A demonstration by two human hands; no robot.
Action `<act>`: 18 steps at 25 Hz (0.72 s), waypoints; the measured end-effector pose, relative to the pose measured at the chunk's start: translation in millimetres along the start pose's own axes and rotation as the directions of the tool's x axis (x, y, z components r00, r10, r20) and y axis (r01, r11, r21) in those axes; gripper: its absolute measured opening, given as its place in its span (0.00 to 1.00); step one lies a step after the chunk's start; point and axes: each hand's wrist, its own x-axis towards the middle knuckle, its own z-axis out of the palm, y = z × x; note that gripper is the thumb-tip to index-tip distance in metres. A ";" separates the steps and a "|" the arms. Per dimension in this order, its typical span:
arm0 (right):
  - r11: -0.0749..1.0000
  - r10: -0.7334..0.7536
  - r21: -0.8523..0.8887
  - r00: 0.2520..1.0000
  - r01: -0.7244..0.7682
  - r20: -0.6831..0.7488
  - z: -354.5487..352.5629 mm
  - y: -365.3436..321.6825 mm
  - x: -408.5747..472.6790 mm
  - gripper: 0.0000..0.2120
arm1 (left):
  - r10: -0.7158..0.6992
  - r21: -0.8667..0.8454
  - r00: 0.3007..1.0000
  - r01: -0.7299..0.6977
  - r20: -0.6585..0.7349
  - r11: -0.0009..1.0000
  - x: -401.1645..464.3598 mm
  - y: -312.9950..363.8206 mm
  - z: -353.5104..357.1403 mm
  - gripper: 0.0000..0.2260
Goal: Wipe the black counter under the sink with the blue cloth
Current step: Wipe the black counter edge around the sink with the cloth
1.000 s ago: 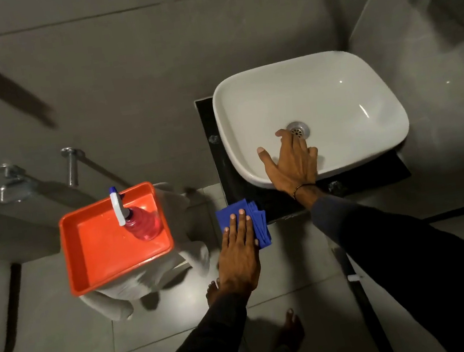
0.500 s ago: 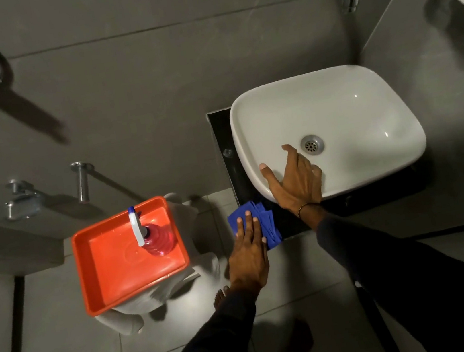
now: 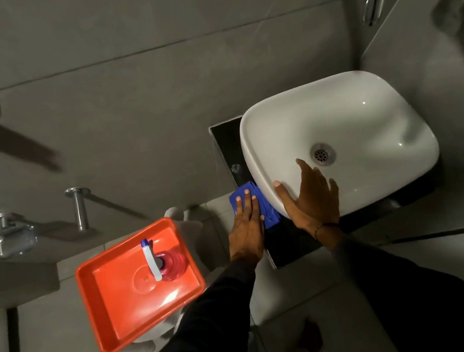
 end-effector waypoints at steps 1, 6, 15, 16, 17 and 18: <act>1.000 0.009 -0.026 1.000 -0.009 0.012 0.6 0.4 -0.7 0.42 | 0.013 0.006 1.000 -0.013 -0.001 1.000 9.1 -3.4 -5.5 0.28; 0.999 0.036 -0.031 0.999 -0.035 0.022 -3.0 -1.6 -1.0 0.43 | 0.072 0.011 0.997 -0.072 -0.013 0.997 51.2 -19.3 -29.5 0.28; 0.999 0.047 -0.021 0.997 -0.045 0.057 -5.1 -2.7 -0.6 0.39 | 0.046 0.182 0.999 -0.048 0.015 0.982 164.4 -39.1 -94.8 0.26; 0.999 0.044 -0.020 0.998 -0.043 0.055 -5.1 -2.3 -1.2 0.39 | 0.040 0.204 0.999 -0.041 0.009 0.978 176.0 -41.0 -101.4 0.26; 0.999 0.040 -0.019 0.998 -0.039 0.053 -4.7 -2.2 -2.0 0.39 | 0.039 0.221 0.999 -0.040 0.008 0.974 186.0 -42.6 -107.3 0.26; 0.999 0.037 -0.021 0.998 -0.036 0.051 -4.4 -2.2 -2.7 0.39 | 0.042 0.232 0.999 -0.042 0.006 0.972 193.6 -43.3 -111.2 0.26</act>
